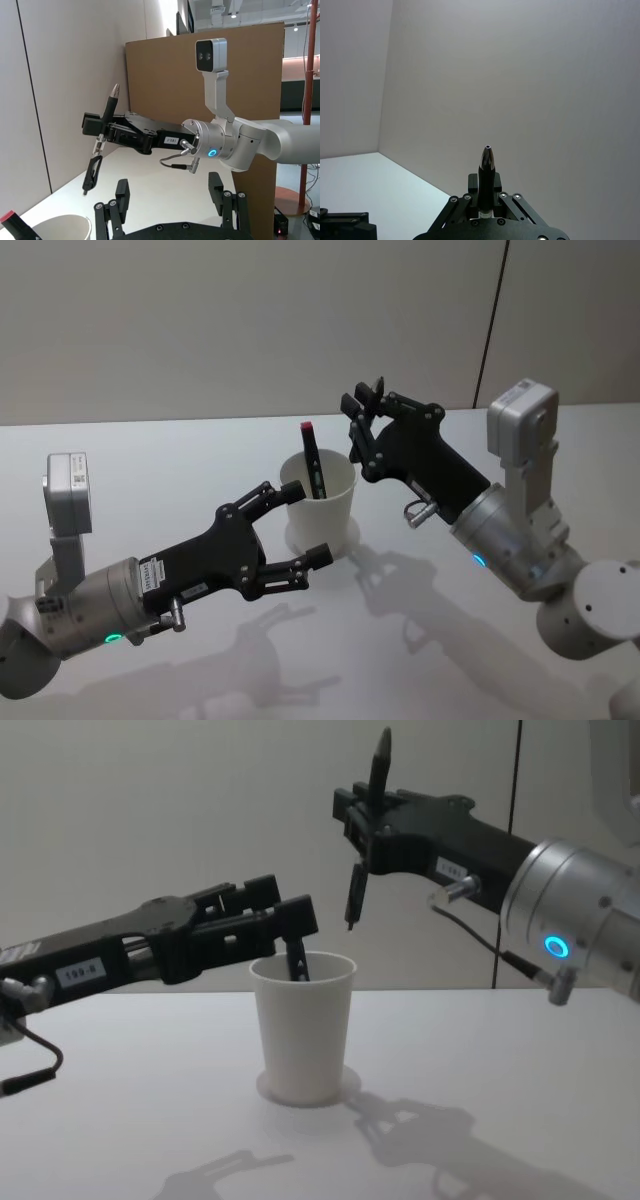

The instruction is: Place the pen into the pen holder.

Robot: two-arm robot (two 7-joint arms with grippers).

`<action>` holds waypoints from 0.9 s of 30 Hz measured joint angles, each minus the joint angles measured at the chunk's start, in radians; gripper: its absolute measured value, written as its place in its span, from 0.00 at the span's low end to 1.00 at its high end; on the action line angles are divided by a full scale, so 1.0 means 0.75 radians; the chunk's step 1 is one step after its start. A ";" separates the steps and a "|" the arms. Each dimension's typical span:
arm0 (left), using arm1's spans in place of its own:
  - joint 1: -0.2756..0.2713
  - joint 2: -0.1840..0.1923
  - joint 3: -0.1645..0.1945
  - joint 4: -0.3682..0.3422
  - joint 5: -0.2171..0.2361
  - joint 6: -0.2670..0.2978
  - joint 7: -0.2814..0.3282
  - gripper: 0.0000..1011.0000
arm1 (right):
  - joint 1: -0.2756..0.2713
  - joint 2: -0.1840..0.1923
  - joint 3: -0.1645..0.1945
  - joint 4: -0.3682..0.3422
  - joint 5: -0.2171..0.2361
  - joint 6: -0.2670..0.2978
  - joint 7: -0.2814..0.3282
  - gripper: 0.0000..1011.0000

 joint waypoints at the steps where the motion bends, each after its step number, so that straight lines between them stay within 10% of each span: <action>1: 0.000 0.000 0.000 0.000 0.000 0.000 0.000 0.99 | 0.003 -0.002 0.000 0.005 0.002 0.001 0.002 0.13; 15: 0.000 0.000 0.000 0.000 0.000 0.000 0.000 0.99 | 0.067 -0.045 -0.003 0.137 0.045 0.009 0.058 0.13; 27: 0.000 0.000 0.000 0.000 0.000 0.000 0.000 0.99 | 0.099 -0.068 -0.009 0.205 0.070 0.007 0.087 0.47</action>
